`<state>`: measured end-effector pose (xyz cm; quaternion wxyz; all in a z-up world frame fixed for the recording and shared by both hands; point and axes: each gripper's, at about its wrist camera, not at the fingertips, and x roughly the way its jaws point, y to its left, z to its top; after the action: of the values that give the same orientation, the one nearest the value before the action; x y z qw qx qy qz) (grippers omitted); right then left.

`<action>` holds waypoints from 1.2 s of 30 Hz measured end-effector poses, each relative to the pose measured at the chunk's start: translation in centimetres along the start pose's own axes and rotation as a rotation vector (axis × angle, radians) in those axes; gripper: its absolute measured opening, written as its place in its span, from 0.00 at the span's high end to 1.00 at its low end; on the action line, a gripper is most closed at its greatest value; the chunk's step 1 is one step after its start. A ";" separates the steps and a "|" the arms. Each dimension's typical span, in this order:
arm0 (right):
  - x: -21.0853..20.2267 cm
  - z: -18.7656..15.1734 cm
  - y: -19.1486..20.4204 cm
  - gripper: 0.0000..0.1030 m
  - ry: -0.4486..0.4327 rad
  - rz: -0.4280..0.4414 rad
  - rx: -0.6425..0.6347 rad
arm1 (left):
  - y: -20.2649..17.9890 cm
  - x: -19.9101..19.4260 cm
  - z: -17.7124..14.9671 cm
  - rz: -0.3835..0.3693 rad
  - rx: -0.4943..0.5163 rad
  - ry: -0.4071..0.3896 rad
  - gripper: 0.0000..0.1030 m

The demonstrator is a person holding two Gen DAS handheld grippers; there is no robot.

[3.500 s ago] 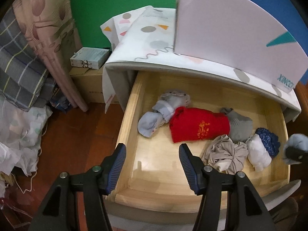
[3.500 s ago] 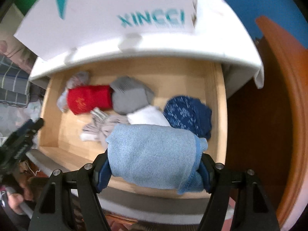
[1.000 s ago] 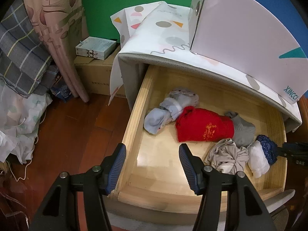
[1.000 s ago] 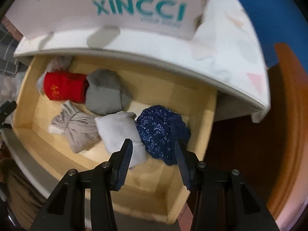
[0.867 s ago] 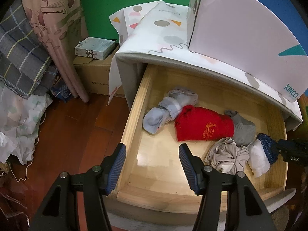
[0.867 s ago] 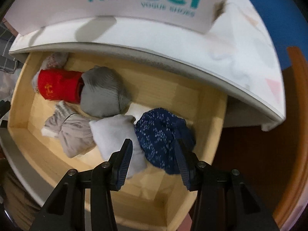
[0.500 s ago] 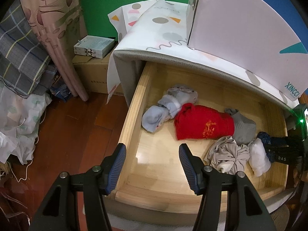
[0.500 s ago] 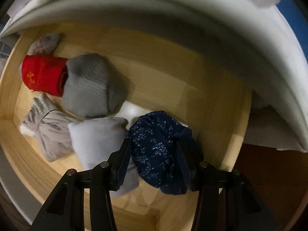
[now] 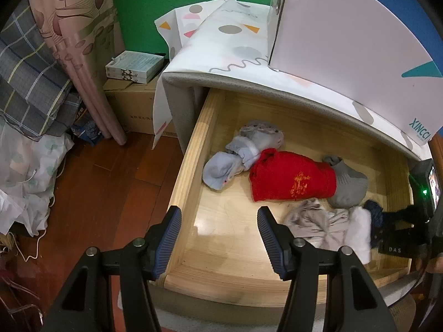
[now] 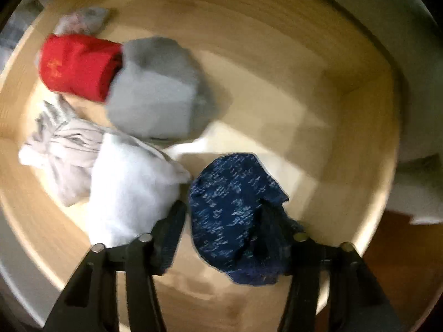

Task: Take underwear out of drawer
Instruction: 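Grasp the navy floral underwear with the right gripper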

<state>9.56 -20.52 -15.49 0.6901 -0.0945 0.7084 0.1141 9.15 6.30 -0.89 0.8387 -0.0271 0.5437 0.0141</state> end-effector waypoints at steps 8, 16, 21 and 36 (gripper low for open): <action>-0.1 -0.2 1.8 0.44 0.007 0.020 0.001 | 0.1 0.0 0.0 -0.007 -0.002 0.001 0.43; 1.2 0.7 0.6 0.34 0.055 0.006 0.015 | 0.1 0.1 0.1 -0.005 0.000 0.005 0.43; 2.9 0.7 0.7 0.28 0.099 -0.040 -0.027 | 0.0 0.1 0.1 -0.008 -0.002 0.008 0.43; 3.1 -0.8 -1.6 0.62 0.126 0.017 0.190 | -0.3 0.2 0.1 -0.008 0.015 0.013 0.43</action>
<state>9.16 -22.23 -18.66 0.6492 -0.0297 0.7587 0.0459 9.35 6.00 -1.07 0.8355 -0.0231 0.5490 0.0067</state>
